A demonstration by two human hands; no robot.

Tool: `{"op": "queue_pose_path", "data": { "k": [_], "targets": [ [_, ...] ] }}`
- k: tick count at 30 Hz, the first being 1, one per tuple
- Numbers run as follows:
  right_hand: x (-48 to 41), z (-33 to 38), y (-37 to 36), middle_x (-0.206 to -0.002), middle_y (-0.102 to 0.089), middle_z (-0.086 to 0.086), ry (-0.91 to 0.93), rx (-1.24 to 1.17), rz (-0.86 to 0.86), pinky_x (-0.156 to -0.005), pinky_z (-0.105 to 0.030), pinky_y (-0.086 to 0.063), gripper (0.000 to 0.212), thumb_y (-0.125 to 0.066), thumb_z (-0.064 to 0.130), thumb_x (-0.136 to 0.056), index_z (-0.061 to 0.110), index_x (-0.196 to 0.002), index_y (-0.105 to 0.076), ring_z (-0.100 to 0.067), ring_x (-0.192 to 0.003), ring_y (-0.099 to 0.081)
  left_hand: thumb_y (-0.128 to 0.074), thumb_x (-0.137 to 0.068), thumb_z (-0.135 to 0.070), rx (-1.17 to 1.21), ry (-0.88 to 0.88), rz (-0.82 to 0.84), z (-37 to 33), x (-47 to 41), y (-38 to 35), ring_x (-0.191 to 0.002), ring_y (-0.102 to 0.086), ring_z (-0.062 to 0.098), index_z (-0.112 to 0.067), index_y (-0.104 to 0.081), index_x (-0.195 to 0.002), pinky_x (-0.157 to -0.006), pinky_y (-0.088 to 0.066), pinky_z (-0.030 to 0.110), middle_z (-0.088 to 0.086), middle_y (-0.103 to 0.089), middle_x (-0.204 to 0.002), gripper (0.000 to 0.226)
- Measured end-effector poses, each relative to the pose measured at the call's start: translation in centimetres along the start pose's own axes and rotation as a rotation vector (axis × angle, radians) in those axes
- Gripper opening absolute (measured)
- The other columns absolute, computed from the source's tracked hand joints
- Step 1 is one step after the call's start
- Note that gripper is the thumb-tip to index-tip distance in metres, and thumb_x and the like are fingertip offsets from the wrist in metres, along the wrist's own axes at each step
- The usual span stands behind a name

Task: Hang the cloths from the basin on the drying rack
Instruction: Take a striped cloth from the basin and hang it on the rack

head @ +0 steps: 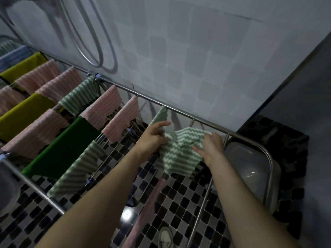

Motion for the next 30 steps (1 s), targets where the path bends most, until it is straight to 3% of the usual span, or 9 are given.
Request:
{"op": "queue_pose_path", "data": {
  "k": [4, 8, 11, 13, 15, 17, 19, 25, 30],
  "targets": [
    [-0.3, -0.5, -0.2, -0.117, -0.062, -0.014, -0.110, -0.116, -0.062, -0.057, -0.032, -0.055, 0.029, -0.040, 0.008, -0.099, 0.007, -0.119, -0.060, -0.024, -0.088, -0.060, -0.042, -0.090, 0.015, -0.073, -0.039, -0.089, 0.1, -1.0, -0.3, -0.111, -0.062, 0.023, -0.022, -0.071, -0.103, -0.093, -0.054, 0.033, 0.013, -0.062, -0.125, 0.049],
    [-0.3, -0.3, -0.5, -0.110, -0.061, -0.011, -0.081, -0.124, -0.064, -0.060, -0.033, -0.056, 0.031, -0.045, 0.012, -0.099, 0.001, -0.127, -0.054, -0.019, -0.082, -0.060, -0.036, -0.081, 0.019, -0.337, -0.126, -0.080, 0.0, -1.3, -0.9, -0.125, -0.054, 0.020, -0.014, -0.058, -0.132, -0.104, -0.047, 0.036, 0.008, -0.057, -0.135, 0.064],
    [-0.3, -0.4, -0.5, -0.136, -0.051, -0.011, 0.065, 0.199, -0.081, -0.093, -0.041, -0.051, 0.055, -0.050, 0.024, -0.098, 0.006, -0.146, -0.031, -0.031, -0.115, -0.057, -0.048, -0.088, 0.007, -0.475, -0.154, -0.127, 0.0, -0.1, -1.1, -0.107, -0.062, 0.015, -0.015, -0.052, -0.137, -0.087, -0.054, 0.020, 0.007, -0.059, -0.129, 0.054],
    [-0.1, -0.2, -0.8, -0.135, -0.054, -0.012, 0.207, 0.343, -0.067, -0.093, -0.037, -0.046, 0.051, -0.052, 0.027, -0.095, 0.007, -0.141, -0.043, -0.032, -0.120, -0.055, -0.059, -0.091, -0.005, -0.553, -0.206, -0.182, -0.2, 1.5, -1.2, -0.085, -0.064, 0.008, -0.014, -0.061, -0.124, -0.072, -0.055, 0.016, 0.004, -0.066, -0.111, 0.035],
    [0.1, 0.2, -1.2, -0.099, -0.068, -0.007, 0.307, 0.377, -0.025, -0.071, -0.027, -0.048, 0.027, -0.057, 0.030, -0.093, 0.008, -0.106, -0.066, -0.022, -0.088, -0.064, -0.067, -0.089, -0.020, -0.673, -0.224, -0.141, -0.1, 3.2, -1.5, -0.083, -0.064, 0.010, -0.016, -0.067, -0.109, -0.078, -0.056, 0.028, -0.001, -0.069, -0.099, 0.021],
    [0.1, 0.8, -1.6, -0.060, -0.054, 0.003, 0.356, 0.430, -0.028, -0.053, -0.022, -0.039, 0.031, -0.061, 0.031, -0.092, 0.015, -0.066, -0.059, -0.011, -0.055, -0.049, -0.069, -0.087, -0.030, -0.790, -0.197, -0.064, 0.3, 4.8, -2.1, -0.081, -0.062, 0.008, -0.019, -0.066, -0.103, -0.075, -0.055, 0.028, -0.006, -0.067, -0.093, 0.020],
    [-0.2, 1.1, -1.9, -0.047, -0.040, 0.006, 0.380, 0.498, -0.060, -0.051, -0.022, -0.034, 0.044, -0.065, 0.029, -0.089, 0.018, -0.050, -0.047, -0.012, -0.044, -0.038, -0.071, -0.085, -0.030, -0.842, -0.203, -0.076, 0.8, 5.6, -2.4, -0.073, -0.059, 0.002, -0.021, -0.068, -0.099, -0.067, -0.050, 0.019, -0.009, -0.067, -0.089, 0.016],
    [0.0, 3.0, -2.3, -0.071, -0.071, -0.008, 0.472, 0.727, -0.131, -0.062, -0.031, -0.055, 0.023, -0.066, 0.030, -0.088, 0.011, -0.079, -0.076, -0.026, -0.066, -0.066, -0.070, -0.086, -0.018, -0.826, -0.223, -0.137, 0.8, 5.9, -2.2, -0.077, -0.065, 0.009, -0.015, -0.073, -0.093, -0.075, -0.056, 0.031, -0.003, -0.072, -0.089, 0.009],
    [-0.4, 3.9, -2.8, -0.069, -0.064, -0.004, 0.610, 0.791, -0.171, -0.059, -0.026, -0.039, 0.024, -0.064, 0.027, -0.090, 0.008, -0.076, -0.069, -0.025, -0.065, -0.059, -0.065, -0.087, -0.014, -0.850, -0.320, -0.233, 0.6, 6.0, -2.6, -0.073, -0.063, 0.011, -0.013, -0.073, -0.089, -0.071, -0.053, 0.030, -0.002, -0.073, -0.085, 0.008]
  ]
}}
Point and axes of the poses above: each hand's wrist, its own x-axis away from the middle knuckle, its own y-axis out of the back of the hand, z = x × y, the point moved 2 cm from there along -x, towards the middle knuckle
